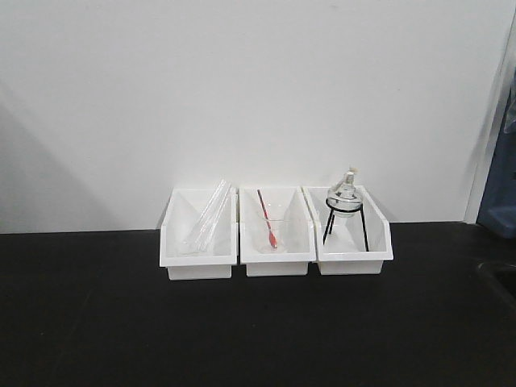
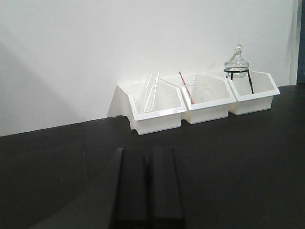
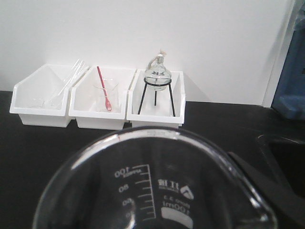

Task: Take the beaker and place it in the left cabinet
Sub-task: 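Hold the beaker in the right gripper while the base turns away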

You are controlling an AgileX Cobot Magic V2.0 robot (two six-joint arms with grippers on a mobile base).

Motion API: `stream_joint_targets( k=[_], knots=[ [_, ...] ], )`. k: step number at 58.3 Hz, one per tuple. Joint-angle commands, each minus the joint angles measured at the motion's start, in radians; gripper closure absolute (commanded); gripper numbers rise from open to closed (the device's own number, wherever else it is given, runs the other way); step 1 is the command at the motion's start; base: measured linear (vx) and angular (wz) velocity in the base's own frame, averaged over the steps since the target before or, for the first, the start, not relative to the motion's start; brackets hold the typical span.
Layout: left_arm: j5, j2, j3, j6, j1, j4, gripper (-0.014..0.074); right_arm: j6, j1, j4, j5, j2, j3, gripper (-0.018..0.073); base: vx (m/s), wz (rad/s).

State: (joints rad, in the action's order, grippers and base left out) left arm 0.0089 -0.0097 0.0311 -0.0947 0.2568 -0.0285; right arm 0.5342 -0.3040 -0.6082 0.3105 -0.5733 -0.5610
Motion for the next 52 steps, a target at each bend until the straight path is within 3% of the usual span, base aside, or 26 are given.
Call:
stream_joint_targets(
  k=[1,31,52],
  knots=[
    [-0.084,-0.019,0.016,0.003,0.004,-0.008,0.0596,-0.009,0.0,-0.026,-0.063,0.001,-0.029,0.0565,0.0,0.0],
    [-0.084,-0.019,0.016,0.003,0.004,-0.008,0.0596,-0.009,0.0,-0.025,-0.063,0.001,-0.029,0.0565,-0.02,0.07],
    [-0.084,-0.019,0.016,0.003,0.004,-0.008,0.0596,-0.009,0.0,-0.025,-0.063,0.001,-0.029,0.0565,-0.12,0.45]
  ],
)
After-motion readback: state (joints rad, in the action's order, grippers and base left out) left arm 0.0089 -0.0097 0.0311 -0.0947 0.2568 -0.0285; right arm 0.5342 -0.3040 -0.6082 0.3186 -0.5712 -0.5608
